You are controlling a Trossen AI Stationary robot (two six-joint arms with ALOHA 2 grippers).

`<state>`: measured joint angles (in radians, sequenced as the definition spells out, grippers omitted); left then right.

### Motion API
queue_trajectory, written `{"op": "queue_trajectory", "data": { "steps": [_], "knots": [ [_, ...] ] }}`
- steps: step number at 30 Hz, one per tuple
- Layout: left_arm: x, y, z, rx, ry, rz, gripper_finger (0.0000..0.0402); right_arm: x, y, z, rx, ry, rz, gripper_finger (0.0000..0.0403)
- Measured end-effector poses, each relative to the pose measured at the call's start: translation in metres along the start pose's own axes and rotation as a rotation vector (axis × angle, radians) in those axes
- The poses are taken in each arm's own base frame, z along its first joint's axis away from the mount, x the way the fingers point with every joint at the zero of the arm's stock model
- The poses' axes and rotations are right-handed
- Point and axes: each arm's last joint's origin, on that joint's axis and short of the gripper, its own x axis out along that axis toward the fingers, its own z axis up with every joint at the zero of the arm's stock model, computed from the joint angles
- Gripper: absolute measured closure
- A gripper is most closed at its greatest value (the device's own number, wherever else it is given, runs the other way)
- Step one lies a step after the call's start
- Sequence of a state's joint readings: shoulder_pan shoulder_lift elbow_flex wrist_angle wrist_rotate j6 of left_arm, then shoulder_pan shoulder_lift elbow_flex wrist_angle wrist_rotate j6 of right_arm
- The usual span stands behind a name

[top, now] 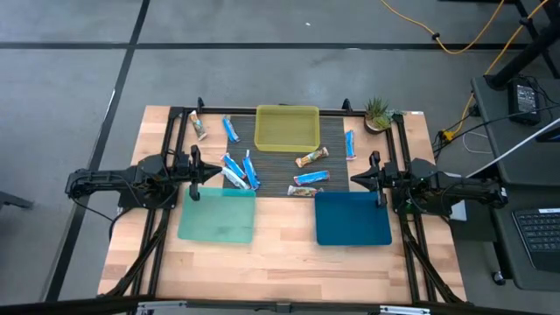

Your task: Pick and place Granola Bars by type

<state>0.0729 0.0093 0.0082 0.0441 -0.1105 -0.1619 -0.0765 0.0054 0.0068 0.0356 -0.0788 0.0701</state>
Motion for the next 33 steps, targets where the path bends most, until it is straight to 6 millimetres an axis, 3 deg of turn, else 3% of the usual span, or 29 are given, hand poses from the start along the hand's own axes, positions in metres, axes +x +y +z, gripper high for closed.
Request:
{"op": "queue_trajectory", "data": {
  "steps": [33],
  "knots": [
    [0.0000, 0.0007, 0.0007, -0.001, -0.009, 0.025, 0.0393, 0.0000, 0.0000, 0.0001, 0.000, -0.001, 0.000, 0.0383]
  ]
}}
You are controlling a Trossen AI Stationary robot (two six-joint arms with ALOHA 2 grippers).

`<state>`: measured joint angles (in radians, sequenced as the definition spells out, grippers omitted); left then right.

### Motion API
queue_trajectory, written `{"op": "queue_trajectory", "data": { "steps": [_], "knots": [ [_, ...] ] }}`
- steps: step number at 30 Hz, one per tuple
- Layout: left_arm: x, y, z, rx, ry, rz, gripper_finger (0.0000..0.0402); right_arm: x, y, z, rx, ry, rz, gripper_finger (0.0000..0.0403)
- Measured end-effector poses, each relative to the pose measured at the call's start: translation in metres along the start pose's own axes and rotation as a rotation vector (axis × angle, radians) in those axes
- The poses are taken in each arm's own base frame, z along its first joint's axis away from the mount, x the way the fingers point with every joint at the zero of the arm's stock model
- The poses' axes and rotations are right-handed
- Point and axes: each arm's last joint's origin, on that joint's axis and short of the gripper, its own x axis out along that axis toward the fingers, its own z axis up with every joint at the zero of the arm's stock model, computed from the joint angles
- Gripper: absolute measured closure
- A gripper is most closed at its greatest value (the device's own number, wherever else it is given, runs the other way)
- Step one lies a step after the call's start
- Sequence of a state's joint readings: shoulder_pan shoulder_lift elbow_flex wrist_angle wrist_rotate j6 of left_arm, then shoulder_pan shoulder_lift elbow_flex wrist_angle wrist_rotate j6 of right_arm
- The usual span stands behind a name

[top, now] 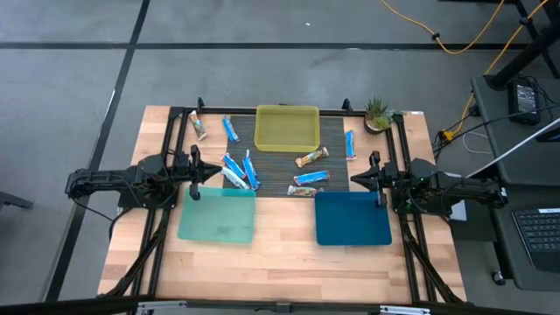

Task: Pick and place Granola Bars by type
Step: Put the red granola bar into the green bin

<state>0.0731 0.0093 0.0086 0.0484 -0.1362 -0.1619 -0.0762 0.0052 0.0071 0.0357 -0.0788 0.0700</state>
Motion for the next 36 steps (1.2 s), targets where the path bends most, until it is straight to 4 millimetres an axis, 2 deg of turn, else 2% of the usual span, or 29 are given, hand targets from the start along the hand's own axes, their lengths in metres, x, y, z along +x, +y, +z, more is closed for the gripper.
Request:
{"op": "queue_trajectory", "data": {
  "steps": [10, 15, 20, 25, 30, 36],
  "knots": [
    [0.000, 0.005, 0.001, -0.062, -0.040, 0.167, 0.0391, 0.000, 0.000, 0.002, 0.029, -0.017, -0.005, 0.0383],
    [-0.001, 0.006, 0.005, -0.079, -0.084, 0.225, 0.0393, 0.000, 0.000, 0.009, -0.002, -0.089, -0.011, 0.0383],
    [-0.003, 0.007, 0.015, -0.133, -0.209, 0.295, 0.0393, -0.002, -0.004, 0.019, 0.025, -0.205, -0.157, 0.0383],
    [-0.008, 0.004, 0.038, -0.146, -0.291, 0.281, 0.0388, -0.007, -0.005, 0.042, -0.009, -0.216, -0.267, 0.0374],
    [-0.018, 0.001, 0.075, -0.076, -0.335, 0.323, 0.0384, -0.007, -0.004, 0.078, 0.017, -0.139, -0.347, 0.0337],
    [-0.026, -0.004, 0.117, -0.020, -0.190, 0.399, 0.0384, 0.001, -0.006, 0.122, 0.131, -0.028, -0.504, 0.0291]
  ]
}}
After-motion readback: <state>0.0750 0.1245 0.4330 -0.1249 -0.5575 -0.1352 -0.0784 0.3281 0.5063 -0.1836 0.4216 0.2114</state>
